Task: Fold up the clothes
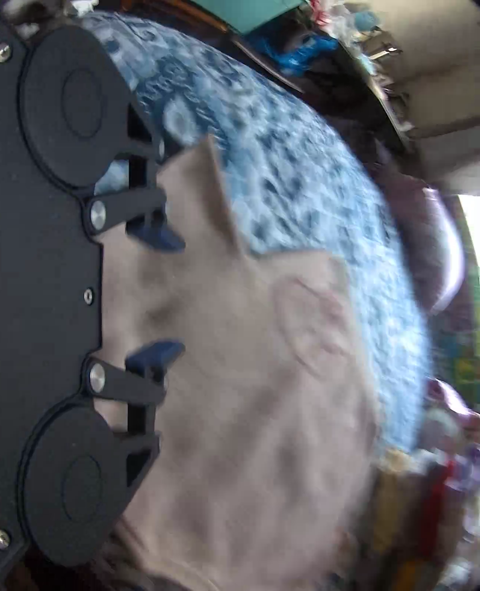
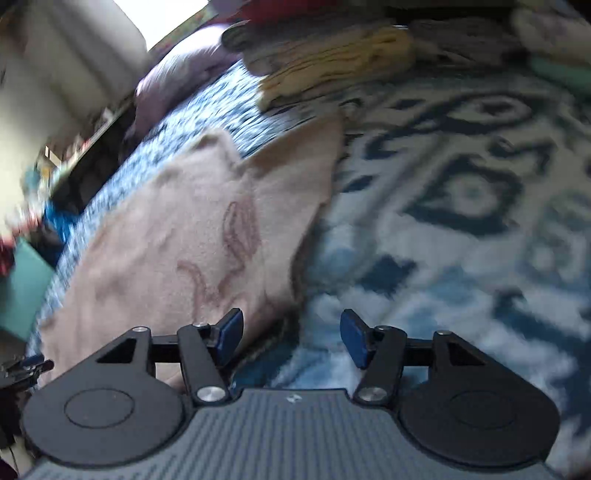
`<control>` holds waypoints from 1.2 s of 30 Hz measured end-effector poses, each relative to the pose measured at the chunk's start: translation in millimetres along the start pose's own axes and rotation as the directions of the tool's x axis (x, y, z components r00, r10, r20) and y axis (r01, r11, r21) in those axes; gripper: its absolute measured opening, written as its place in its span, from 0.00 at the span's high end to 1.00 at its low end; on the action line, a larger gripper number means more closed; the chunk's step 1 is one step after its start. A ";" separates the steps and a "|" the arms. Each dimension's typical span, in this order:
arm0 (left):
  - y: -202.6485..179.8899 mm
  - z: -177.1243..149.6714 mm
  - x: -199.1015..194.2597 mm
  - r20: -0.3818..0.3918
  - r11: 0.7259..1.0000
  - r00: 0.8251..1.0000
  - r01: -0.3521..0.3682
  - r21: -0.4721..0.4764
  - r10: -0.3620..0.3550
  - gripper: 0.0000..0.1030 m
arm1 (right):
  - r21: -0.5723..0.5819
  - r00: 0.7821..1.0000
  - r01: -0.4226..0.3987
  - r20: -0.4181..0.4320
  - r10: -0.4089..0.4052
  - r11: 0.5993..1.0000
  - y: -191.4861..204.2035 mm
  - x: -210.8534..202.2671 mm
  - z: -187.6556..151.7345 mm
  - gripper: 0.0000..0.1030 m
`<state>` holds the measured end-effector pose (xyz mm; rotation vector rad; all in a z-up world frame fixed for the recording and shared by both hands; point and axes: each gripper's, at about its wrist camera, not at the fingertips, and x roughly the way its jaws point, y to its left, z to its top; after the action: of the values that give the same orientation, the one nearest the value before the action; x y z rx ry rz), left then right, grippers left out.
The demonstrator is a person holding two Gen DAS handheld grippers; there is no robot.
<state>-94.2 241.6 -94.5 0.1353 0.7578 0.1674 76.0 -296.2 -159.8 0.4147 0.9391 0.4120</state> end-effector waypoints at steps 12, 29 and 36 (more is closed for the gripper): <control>-30.9 65.0 36.4 -0.112 0.994 0.990 0.079 -0.074 -0.087 0.25 | 0.064 0.999 -0.006 0.045 0.003 0.998 -6.9 3.9 -14.6 0.26; -201.3 272.0 158.7 -0.116 0.929 0.925 0.346 -0.135 -0.361 0.39 | -0.051 0.991 -0.011 0.131 0.018 0.999 16.4 26.8 -12.4 0.33; -256.5 285.7 200.5 -0.235 0.907 0.876 0.397 -0.141 -0.420 0.44 | -0.042 0.992 -0.018 0.127 0.023 0.999 9.2 25.9 -8.0 0.55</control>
<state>273.0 13.1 -70.3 -0.1381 1.0237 -0.1906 81.4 -274.0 -176.9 0.4093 0.8021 0.4174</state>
